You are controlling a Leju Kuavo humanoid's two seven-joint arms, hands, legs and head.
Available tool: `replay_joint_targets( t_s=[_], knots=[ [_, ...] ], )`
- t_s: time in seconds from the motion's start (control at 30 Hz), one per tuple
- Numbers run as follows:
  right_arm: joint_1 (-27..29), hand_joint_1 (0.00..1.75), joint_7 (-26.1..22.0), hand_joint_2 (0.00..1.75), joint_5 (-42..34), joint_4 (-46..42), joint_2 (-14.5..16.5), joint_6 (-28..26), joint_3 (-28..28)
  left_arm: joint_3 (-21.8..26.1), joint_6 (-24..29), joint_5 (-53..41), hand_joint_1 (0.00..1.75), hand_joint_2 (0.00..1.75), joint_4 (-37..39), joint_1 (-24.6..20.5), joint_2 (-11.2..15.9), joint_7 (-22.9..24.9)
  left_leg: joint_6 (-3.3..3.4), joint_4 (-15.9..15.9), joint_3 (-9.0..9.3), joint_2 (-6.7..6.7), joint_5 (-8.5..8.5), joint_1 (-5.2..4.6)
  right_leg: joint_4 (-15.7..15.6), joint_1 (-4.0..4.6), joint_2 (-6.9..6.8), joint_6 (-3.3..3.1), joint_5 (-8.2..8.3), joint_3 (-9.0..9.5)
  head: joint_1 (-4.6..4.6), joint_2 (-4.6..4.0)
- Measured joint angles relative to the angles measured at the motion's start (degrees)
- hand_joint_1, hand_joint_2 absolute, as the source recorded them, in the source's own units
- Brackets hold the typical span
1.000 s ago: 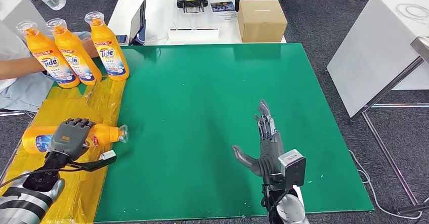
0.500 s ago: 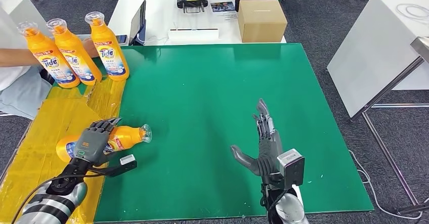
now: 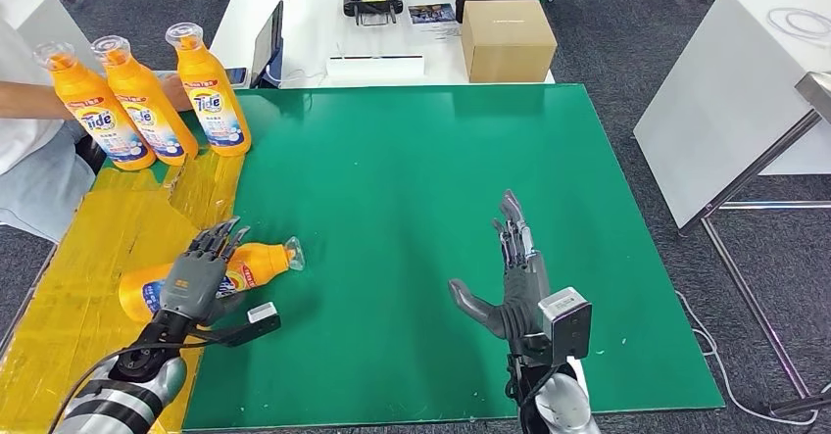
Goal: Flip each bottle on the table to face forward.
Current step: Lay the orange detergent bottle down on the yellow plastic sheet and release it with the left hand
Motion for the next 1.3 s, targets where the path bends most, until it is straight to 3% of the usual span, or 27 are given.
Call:
replay_joint_targets(
  t_s=[0.23, 0.63, 0.77, 0.9, 0.97, 1.0, 1.03, 1.1, 1.17, 1.2, 1.23, 1.3],
  knots=[
    [0.03, 0.00, 0.00, 1.75, 0.28, 0.15, -0.26, -0.69, 0.05, 1.66, 4.96, -3.52, 0.00, 1.75, -1.53, 1.51, -1.61, 2.28, 0.00, 0.00, -0.01, 0.01, 0.00, 0.01, 0.00, 0.01, 0.00, 0.00, 0.00, -0.03, -0.01, 0.00],
    [0.07, 0.00, 0.00, 1.75, 0.36, 0.35, -0.61, -1.22, 0.42, 6.16, 5.27, -10.82, 0.00, 1.75, -5.89, 3.43, -3.32, 4.71, -0.01, 0.00, -0.01, 0.02, -0.01, 0.01, 0.00, 0.01, 0.01, 0.00, 0.00, -0.04, -0.01, 0.00],
    [0.09, 0.00, 0.00, 1.75, 0.38, 0.70, -0.96, -1.40, 0.67, 8.84, 5.27, -16.25, 0.00, 1.75, -11.73, 5.36, -3.93, 9.33, 0.00, 0.00, -0.01, 0.02, -0.01, 0.01, 0.00, 0.01, 0.01, 0.00, 0.00, -0.03, 0.00, 0.00],
    [0.33, 0.00, -0.01, 1.75, 0.42, 0.82, -1.18, -2.19, 0.91, 6.16, 5.27, -16.66, 0.00, 1.75, -17.95, 6.12, -0.88, 22.09, -0.01, 0.00, -0.01, 0.04, -0.01, 0.06, 0.00, 0.06, 0.01, -0.01, 0.00, -0.08, -0.02, 0.00],
    [0.76, 0.00, -0.24, 1.75, 0.67, 0.82, -1.35, -3.05, 0.92, 4.97, 5.29, -15.17, 0.00, 1.75, -22.67, 6.64, 0.00, 23.44, -0.01, 0.00, -0.01, -0.07, -0.01, 0.06, 0.00, 0.05, -0.03, -0.01, -0.02, -0.05, -0.05, 0.00],
    [1.06, 0.00, -0.50, 1.75, 1.07, 0.77, -1.44, -3.65, 0.92, 5.43, 5.30, -12.44, 0.00, 1.75, -25.21, 7.22, -0.98, 20.07, -0.01, 0.00, -0.01, -0.15, -0.01, 0.04, -0.01, 0.04, -0.07, -0.01, -0.03, -0.04, -0.05, 0.00],
    [1.43, 0.00, -0.83, 1.75, 1.71, 0.60, -1.53, -4.32, 0.92, 6.81, 5.29, -7.57, 0.00, 1.75, -27.21, 7.91, -2.80, 13.72, 0.00, 0.00, -0.02, -0.23, -0.01, 0.02, -0.01, 0.01, -0.12, -0.02, -0.04, -0.02, -0.04, 0.00],
    [2.36, 0.00, -1.49, 1.75, 3.76, -0.20, -1.67, -5.45, 0.92, 10.09, 4.88, 7.39, 0.00, 1.75, -29.29, 9.71, -7.54, -3.78, 0.01, 0.00, -0.05, -0.27, -0.04, -0.03, -0.03, -0.02, -0.14, -0.02, -0.05, -0.01, 0.03, 0.00],
    [3.49, 0.00, -1.90, 1.75, 5.76, -1.46, -1.81, -6.13, 0.91, 10.90, 4.29, 22.40, 0.00, 1.75, -30.45, 11.71, -10.37, -19.19, 0.02, 0.00, -0.07, -0.13, -0.10, -0.06, -0.06, -0.04, -0.03, 0.01, -0.02, -0.05, 0.02, 0.00],
    [4.01, 0.00, -1.99, 1.75, 6.39, -2.04, -1.92, -6.33, 0.89, 10.49, 4.10, 27.39, 0.00, 1.75, -31.17, 12.52, -11.09, -23.75, 0.02, 0.01, -0.07, -0.07, -0.12, -0.07, -0.08, -0.05, 0.02, 0.02, -0.01, -0.08, 0.00, 0.00],
    [4.42, 0.00, -2.04, 1.75, 6.80, -2.53, -2.03, -6.49, 0.87, 10.01, 3.72, 30.37, 0.00, 1.75, -31.84, 13.11, -11.60, -25.34, 0.02, 0.01, -0.07, -0.04, -0.12, -0.08, -0.09, -0.05, 0.04, 0.02, -0.01, -0.08, -0.01, 0.00],
    [4.99, 0.00, -2.09, 1.75, 7.58, -3.31, -2.23, -6.73, 0.84, 9.24, 1.04, 34.93, 0.00, 1.75, -32.91, 14.04, -12.50, -23.04, 0.01, 0.01, -0.05, -0.04, -0.12, -0.07, -0.10, -0.04, 0.03, 0.02, -0.02, -0.07, -0.01, 0.00]
  ],
)
